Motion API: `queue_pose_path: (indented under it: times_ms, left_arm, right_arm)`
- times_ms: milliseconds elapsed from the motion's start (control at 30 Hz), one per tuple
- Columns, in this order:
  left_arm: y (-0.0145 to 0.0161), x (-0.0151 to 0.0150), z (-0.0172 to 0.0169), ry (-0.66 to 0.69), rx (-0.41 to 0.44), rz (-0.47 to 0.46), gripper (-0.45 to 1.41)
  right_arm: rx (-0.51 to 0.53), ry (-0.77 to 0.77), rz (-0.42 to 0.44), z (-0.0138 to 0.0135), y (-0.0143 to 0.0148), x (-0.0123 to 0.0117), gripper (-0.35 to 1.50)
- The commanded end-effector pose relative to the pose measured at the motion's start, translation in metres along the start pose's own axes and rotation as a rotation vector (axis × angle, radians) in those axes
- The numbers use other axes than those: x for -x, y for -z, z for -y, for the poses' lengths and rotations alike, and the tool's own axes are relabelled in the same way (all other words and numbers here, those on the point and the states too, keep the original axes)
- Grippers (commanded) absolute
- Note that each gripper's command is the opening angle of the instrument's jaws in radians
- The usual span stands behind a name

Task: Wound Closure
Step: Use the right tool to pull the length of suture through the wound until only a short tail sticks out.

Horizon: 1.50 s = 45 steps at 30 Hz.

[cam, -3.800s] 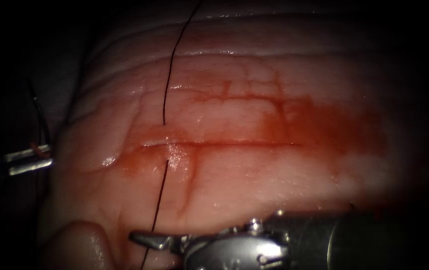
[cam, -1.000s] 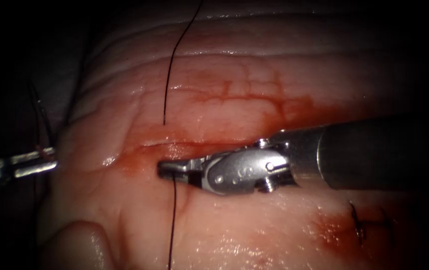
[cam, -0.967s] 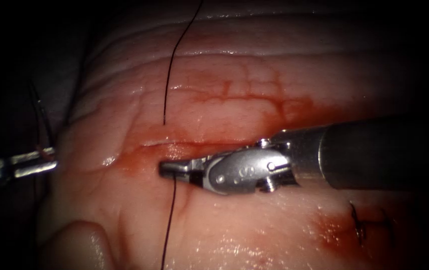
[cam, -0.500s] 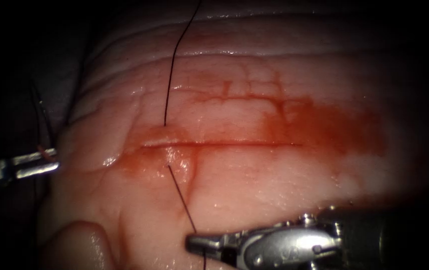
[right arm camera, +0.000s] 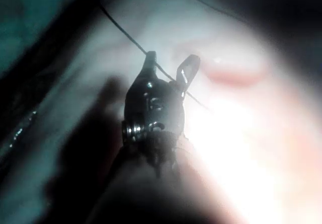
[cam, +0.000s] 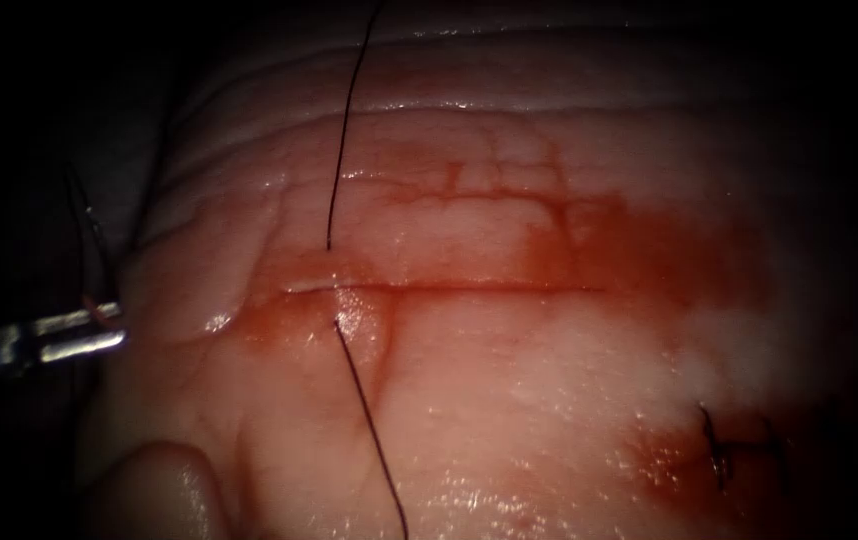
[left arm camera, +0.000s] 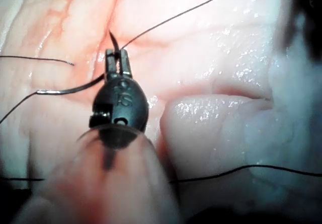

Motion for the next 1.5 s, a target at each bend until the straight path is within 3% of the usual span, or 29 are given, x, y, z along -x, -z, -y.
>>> queue_pose_path:
  times_ms: [33,67,133,433,767,867,933,1000,1067,1100,1300,1500]
  left_arm:
    - [-0.0006,0.0004,-0.0002,0.000,0.002,-0.001,-0.45]
    - [-0.0006,0.0004,-0.0002,0.000,0.002,-0.001,-0.45]
    - [-0.0006,0.0004,-0.0002,0.006,0.002,-0.002,-0.45]
    - [-0.0006,0.0006,-0.0001,0.011,0.003,-0.003,-0.45]
    - [-0.0006,0.0007,-0.0001,0.011,0.005,-0.001,-0.45]
    - [-0.0006,0.0006,-0.0002,0.010,0.005,0.000,-0.45]
    - [-0.0006,0.0006,-0.0002,0.010,0.005,0.000,-0.45]
    - [-0.0006,0.0006,-0.0002,0.010,0.005,0.000,-0.45]
    - [-0.0006,0.0006,-0.0002,0.011,0.005,0.000,-0.45]
    - [-0.0006,0.0006,-0.0002,0.011,0.005,0.000,-0.45]
    - [-0.0006,0.0006,-0.0002,0.010,0.006,0.002,-0.45]
    - [-0.0006,0.0006,-0.0003,0.016,0.006,0.002,-0.45]
  right_arm:
    - [0.020,0.005,0.003,-0.0024,-0.0012,0.0024,1.08]
    - [0.028,-0.002,0.003,-0.0034,-0.0014,0.0031,1.09]
    - [0.068,-0.014,0.006,-0.0064,-0.0023,0.0057,1.30]
    - [0.093,-0.023,0.013,-0.0120,-0.0059,0.0135,1.30]
    - [0.097,-0.046,-0.014,-0.0144,-0.0096,0.0155,1.23]
    - [0.083,-0.067,-0.030,-0.0144,-0.0102,0.0160,0.98]
    - [0.084,-0.065,-0.030,-0.0145,-0.0101,0.0163,0.61]
    - [0.070,-0.064,-0.018,-0.0146,-0.0101,0.0165,-0.03]
    - [0.064,-0.070,-0.011,-0.0147,-0.0102,0.0168,-0.18]
    - [0.062,-0.076,-0.013,-0.0148,-0.0102,0.0170,-0.35]
    - [0.067,-0.173,0.030,-0.0146,-0.0101,0.0173,-0.35]
    - [0.054,-0.178,0.053,-0.0120,-0.0079,0.0150,-0.35]
